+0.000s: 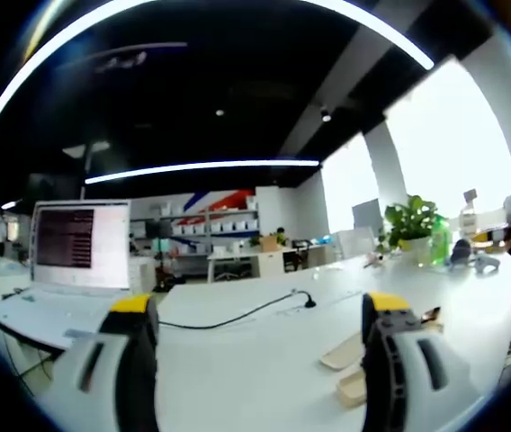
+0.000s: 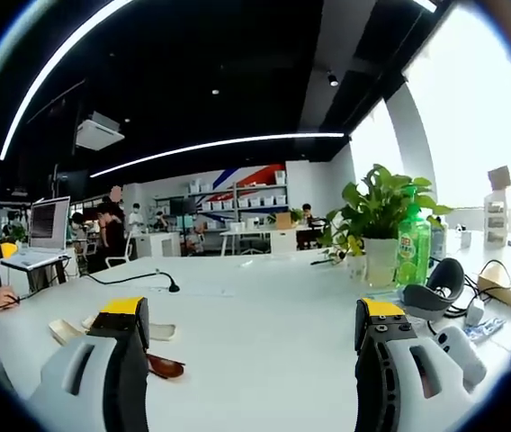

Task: Arrange the utensils inside the cutlery case until each visible utensil rests in its matching compartment.

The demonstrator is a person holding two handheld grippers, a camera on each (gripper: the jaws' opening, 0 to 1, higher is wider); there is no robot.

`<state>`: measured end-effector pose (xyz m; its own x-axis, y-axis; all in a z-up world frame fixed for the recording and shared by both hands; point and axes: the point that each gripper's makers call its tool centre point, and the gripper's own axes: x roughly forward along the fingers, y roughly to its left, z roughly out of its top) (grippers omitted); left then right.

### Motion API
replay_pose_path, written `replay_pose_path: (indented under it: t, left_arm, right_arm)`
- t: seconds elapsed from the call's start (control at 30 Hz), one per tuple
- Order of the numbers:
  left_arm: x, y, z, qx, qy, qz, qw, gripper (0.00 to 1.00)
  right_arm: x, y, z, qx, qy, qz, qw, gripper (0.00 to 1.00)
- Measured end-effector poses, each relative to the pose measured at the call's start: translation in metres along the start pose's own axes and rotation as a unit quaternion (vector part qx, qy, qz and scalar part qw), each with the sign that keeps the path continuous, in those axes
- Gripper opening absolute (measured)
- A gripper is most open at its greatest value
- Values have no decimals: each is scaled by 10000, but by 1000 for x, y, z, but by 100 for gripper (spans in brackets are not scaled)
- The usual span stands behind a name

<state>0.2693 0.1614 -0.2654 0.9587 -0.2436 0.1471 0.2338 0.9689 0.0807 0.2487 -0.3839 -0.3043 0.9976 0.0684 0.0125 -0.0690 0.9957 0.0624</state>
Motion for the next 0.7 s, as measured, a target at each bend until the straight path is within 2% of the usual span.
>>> replay_pose_path:
  t: [0.27,0.37,0.57,0.7]
  left_arm:
    - [3,-2,-7,-10,97,-21,10000,100]
    - [4,-4,-9,-27,143,-89,9999,100]
    - [6,-7,-14,-63,215,-160,9996,100]
    - [10,-13,-19,-104,272,-293,9991,100]
  right_arm:
    - [0,2,3,-51,-10,76,10000,99]
    - [-3,15,2,-34,-39,101,9999,99]
    - [-1,24,10,13,-67,323,9995,99]
    - [1,25,14,-198,-35,247,9995,99]
